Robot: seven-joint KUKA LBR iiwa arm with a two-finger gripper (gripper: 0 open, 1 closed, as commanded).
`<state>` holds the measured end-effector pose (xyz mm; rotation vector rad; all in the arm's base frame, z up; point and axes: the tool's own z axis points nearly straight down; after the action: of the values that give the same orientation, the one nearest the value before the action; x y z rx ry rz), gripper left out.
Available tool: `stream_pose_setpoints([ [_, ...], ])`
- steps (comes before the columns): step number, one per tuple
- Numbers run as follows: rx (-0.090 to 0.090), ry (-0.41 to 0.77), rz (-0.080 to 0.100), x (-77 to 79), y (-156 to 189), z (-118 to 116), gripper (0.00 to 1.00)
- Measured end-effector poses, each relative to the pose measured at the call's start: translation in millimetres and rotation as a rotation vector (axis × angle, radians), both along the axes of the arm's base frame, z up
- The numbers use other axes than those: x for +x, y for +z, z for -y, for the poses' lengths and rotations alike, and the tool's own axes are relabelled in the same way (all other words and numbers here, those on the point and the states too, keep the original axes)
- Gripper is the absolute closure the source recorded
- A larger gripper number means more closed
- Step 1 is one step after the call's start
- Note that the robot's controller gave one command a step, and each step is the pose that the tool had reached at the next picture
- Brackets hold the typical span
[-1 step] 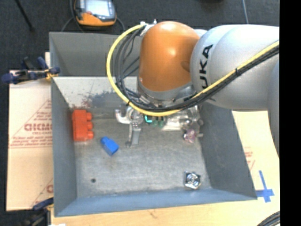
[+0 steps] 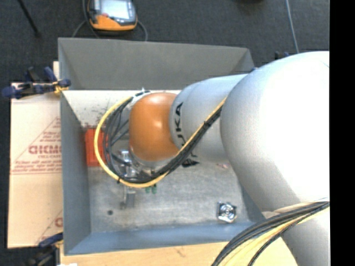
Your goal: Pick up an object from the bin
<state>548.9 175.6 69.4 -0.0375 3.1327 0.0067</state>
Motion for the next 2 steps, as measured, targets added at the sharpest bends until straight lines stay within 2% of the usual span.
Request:
stream_pose_setpoints([
  [1, 0.002, -0.006, 0.005, 2.6, 6, 0, 1.00],
  [2, -0.001, -0.027, 0.003, 14.2, 170, 16, 1.00],
])
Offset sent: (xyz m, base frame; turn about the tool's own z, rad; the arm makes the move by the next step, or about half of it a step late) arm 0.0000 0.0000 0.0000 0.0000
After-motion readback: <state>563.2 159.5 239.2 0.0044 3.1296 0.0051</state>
